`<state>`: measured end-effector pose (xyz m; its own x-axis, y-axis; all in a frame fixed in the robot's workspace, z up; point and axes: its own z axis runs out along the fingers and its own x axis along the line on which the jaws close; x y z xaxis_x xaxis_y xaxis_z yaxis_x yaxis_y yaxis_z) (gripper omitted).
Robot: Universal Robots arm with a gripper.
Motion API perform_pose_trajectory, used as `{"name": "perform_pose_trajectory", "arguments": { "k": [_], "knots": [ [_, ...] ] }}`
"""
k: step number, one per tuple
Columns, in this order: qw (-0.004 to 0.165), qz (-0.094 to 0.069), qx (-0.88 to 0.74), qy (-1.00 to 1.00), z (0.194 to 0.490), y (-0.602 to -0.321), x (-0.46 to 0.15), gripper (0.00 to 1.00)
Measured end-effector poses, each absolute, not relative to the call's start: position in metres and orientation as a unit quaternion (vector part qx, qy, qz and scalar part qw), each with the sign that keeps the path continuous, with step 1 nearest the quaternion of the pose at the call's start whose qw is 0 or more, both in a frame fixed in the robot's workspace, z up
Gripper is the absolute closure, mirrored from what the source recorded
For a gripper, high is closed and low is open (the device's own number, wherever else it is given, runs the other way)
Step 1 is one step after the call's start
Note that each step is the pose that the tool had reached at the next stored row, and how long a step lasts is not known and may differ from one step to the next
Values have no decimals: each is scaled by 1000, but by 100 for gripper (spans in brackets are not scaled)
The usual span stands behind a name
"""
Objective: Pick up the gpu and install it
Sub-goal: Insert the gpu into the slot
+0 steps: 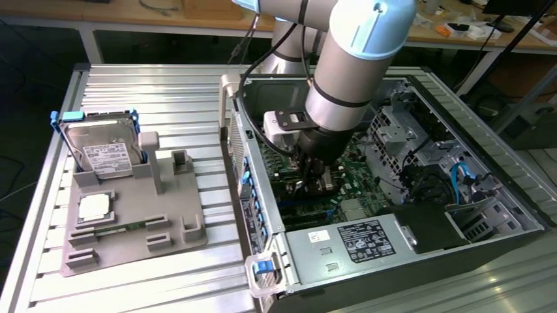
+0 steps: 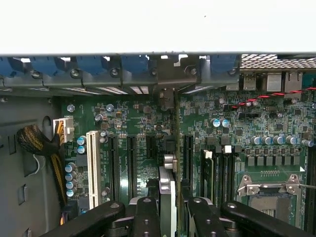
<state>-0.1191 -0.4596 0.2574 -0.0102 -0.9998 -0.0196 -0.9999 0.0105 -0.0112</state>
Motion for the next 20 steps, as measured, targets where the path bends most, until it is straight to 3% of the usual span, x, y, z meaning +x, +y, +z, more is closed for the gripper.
{"name": "perform_pose_trajectory", "arguments": {
  "k": [20],
  "knots": [
    [10, 3, -703, 711, 245, -460, -120, 73]
  ]
}}
